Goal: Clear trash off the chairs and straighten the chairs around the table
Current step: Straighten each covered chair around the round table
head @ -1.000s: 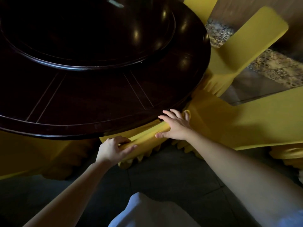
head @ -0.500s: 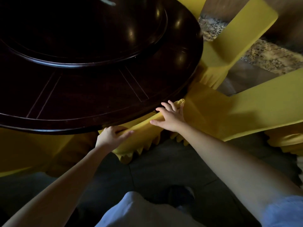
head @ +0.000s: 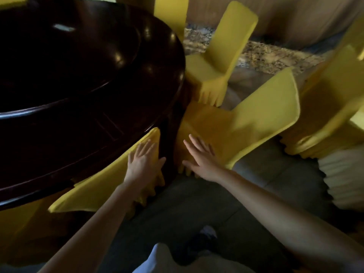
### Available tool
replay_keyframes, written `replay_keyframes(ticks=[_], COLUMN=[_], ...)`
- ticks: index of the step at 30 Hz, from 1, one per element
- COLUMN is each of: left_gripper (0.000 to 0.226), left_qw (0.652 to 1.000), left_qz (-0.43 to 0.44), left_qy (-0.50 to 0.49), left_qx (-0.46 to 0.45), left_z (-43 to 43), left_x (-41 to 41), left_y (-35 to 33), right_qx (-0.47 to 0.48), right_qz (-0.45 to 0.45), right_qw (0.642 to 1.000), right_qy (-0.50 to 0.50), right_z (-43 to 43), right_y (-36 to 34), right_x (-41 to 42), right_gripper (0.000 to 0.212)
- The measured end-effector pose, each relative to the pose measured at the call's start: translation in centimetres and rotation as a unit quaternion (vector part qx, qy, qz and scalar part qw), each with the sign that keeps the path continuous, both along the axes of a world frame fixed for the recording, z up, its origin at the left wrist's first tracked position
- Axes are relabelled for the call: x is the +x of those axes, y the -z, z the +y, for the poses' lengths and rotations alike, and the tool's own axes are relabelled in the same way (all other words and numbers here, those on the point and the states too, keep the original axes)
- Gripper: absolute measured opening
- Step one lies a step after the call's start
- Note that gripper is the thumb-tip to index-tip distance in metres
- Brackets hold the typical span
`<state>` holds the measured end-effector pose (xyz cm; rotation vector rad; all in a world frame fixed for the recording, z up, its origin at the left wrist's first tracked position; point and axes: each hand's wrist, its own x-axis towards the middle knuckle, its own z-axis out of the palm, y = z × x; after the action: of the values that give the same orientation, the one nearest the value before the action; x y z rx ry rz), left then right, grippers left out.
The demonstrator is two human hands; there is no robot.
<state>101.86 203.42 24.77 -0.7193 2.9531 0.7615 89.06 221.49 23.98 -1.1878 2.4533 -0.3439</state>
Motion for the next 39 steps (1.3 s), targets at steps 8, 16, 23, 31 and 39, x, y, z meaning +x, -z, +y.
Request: replay_keyframes(ticks=[8,16,23,31,39], left_gripper=[0.071,0.071,0.072,0.070,0.082], left_qw=[0.986,0.966,0.957,0.954,0.968], left_qz=[-0.016,-0.024,-0.031,-0.018,-0.025], left_qy=[0.167,0.255,0.286,0.299,0.251], left_qx=[-0.011,-0.035,-0.036,-0.016,-0.014], left_z=[13.5,22.6,25.1,27.9,25.2], left_x=[-14.1,-21.9,-27.4,-34.5,-44.7], left_y=[-1.0,-1.1,-1.2,-1.1,-0.7], right_qx=[0.016,0.015,-0.024,-0.014,0.006], right_qz=[0.031,0.026,0.021,0.005,0.025], right_qw=[0.986,0.968,0.955,0.953,0.967], right_qy=[0.165,0.250,0.295,0.302,0.254], right_z=[14.9,22.6,25.7,26.8,25.2], right_y=[-0.5,-1.6,-3.0,-3.7,-2.6], right_x=[-7.9,-11.7,-15.3,-22.6,-35.3], right_gripper=[0.069,0.071,0.070,0.068,0.070])
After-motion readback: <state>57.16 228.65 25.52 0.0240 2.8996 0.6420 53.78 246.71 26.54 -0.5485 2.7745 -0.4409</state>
